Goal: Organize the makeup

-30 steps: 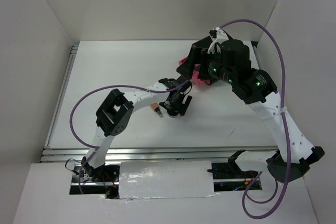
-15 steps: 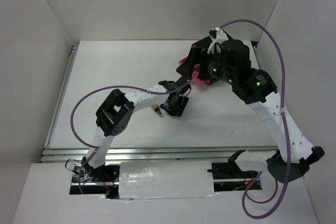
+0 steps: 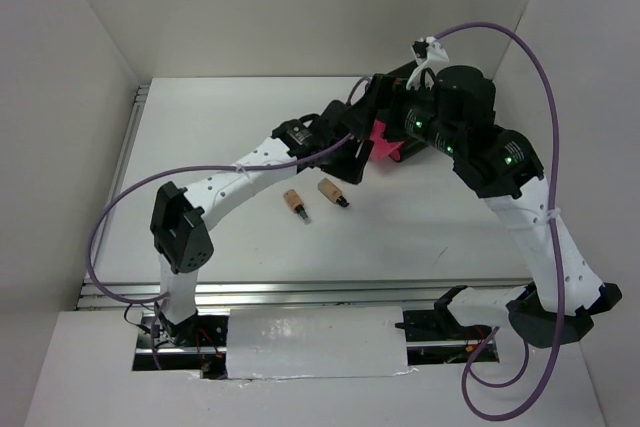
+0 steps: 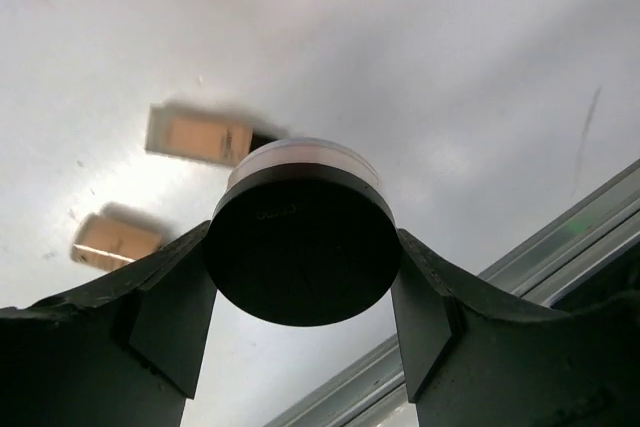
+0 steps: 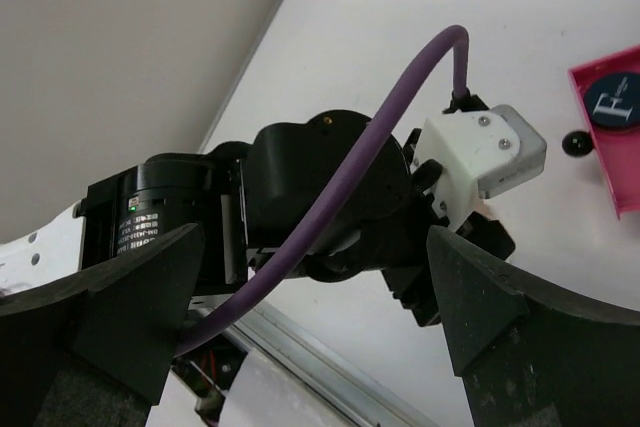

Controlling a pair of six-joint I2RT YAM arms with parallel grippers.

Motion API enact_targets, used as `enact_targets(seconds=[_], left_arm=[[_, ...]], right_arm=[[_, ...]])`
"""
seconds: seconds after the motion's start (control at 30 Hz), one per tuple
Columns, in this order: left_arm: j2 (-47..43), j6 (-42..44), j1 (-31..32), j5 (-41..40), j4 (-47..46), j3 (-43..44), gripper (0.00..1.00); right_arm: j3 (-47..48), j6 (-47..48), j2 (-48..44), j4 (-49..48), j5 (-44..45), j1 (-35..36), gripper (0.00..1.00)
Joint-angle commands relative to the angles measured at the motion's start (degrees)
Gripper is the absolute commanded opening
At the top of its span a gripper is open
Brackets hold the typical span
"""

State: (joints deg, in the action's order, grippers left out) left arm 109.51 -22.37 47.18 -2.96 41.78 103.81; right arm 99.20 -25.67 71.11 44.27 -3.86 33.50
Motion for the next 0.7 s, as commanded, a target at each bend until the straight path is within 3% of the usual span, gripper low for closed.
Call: enact_targets(seconds=[0.0, 0.2, 0.4, 0.67], left_arm=[[1.8, 2.7, -0.9, -2.2, -2.3, 10.2, 0.20], [12.7, -0.5, -6.4, 2.0, -9.9, 22.7, 0.18], [17.5, -8.0, -10.0, 8.5, -22.4, 22.6, 0.19], [20.5, -10.7, -10.2, 11.3, -31.8, 21.8, 0.24]], right_arm=[[4.6, 0.6, -0.3, 0.2, 3.8, -0.3, 1.00], [5.3, 0.2, -1.6, 1.1, 6.1, -0.2, 1.00], [3.9, 0.3, -3.1, 0.7, 6.6, -0.2, 1.00], [3.5, 0.5, -3.3, 0.7, 6.7, -0.3, 1.00]])
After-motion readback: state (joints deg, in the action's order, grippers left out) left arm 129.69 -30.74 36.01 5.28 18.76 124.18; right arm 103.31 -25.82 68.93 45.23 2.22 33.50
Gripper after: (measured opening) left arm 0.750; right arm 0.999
